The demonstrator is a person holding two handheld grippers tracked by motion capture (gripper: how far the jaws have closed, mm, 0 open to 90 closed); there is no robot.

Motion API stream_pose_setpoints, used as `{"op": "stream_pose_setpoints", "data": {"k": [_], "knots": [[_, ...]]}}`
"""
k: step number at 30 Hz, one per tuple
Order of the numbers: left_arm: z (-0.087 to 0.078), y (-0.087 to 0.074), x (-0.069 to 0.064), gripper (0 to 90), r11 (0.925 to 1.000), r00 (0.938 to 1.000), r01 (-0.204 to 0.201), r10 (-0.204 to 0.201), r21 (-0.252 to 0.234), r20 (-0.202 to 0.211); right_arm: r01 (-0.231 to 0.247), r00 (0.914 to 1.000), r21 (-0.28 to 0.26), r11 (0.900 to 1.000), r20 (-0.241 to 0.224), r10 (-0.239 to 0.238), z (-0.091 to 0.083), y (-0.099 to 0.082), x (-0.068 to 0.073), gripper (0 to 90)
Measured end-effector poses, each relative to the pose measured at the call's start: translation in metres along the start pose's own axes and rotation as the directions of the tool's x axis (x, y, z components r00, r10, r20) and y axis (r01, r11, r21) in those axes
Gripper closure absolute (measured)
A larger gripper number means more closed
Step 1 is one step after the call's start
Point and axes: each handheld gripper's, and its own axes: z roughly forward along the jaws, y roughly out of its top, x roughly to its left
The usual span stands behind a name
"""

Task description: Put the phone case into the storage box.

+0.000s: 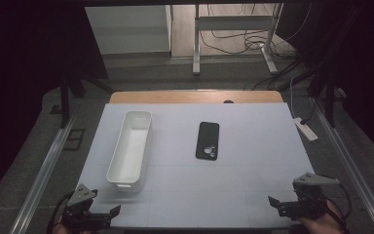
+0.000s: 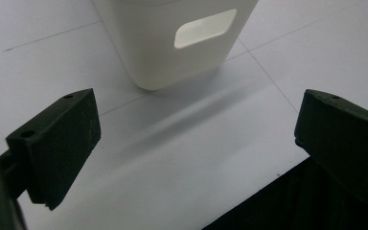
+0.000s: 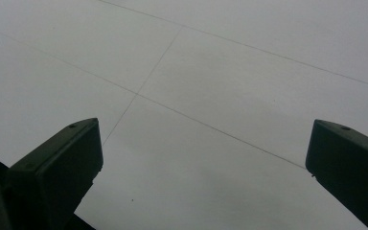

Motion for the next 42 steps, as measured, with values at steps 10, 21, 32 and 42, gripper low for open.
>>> {"op": "stream_pose_setpoints", "data": {"k": [10,21,32,42], "knots": [[0.001,0.000,0.001,2.6,0.9999,0.9999,0.010,-0.010,0.003,0.003,0.010,0.9999,0.014,0.9998,0.004,-0.010,0.002,0.001,0.001,0.0],[0.000,0.000,0.001,2.9,1.0000,1.0000,0.007,-0.007,-0.005,0.004,0.015,0.9999,0.017,0.9997,0.001,-0.015,0.002,0.001,0.001,0.0],[-0.001,-0.001,0.001,2.6,0.9997,0.9999,0.011,-0.011,-0.020,0.011,0.028,0.9996,0.010,0.9996,-0.003,-0.028,0.003,0.005,0.003,0.0],[-0.001,-0.001,0.001,2.6,0.9997,0.9999,0.014,-0.014,-0.020,0.009,0.083,0.9960,0.004,0.9965,-0.034,-0.083,0.008,0.017,0.005,0.0]]}}
